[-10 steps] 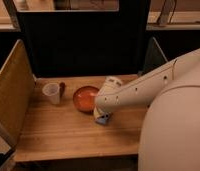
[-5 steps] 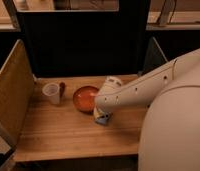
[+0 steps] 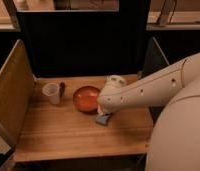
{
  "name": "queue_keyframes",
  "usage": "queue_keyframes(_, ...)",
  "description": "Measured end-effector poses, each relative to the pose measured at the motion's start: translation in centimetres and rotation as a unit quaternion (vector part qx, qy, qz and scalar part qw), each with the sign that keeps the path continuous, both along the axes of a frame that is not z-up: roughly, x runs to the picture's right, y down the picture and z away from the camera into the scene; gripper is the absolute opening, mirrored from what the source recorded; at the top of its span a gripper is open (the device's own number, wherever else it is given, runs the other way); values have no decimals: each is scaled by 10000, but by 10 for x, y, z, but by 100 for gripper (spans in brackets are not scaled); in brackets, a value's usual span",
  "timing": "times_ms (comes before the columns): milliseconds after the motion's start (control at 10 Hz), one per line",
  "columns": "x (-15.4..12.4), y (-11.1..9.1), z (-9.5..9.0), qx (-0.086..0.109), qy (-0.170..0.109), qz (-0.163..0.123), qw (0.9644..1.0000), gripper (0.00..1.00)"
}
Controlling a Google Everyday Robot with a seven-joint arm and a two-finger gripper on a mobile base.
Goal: Place the eraser on the white sponge
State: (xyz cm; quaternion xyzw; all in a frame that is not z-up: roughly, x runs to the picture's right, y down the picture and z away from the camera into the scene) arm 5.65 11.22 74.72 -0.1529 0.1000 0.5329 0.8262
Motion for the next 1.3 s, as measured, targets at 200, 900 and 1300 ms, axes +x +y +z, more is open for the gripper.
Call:
queue_keyframes(200,5,13,3,-87,66,91,9999,0)
queue_keyframes(900,-15,58,37,-553,17,152,9984,0)
queue_keyframes(1300,-10,42,48,-459,79,335,9983,0)
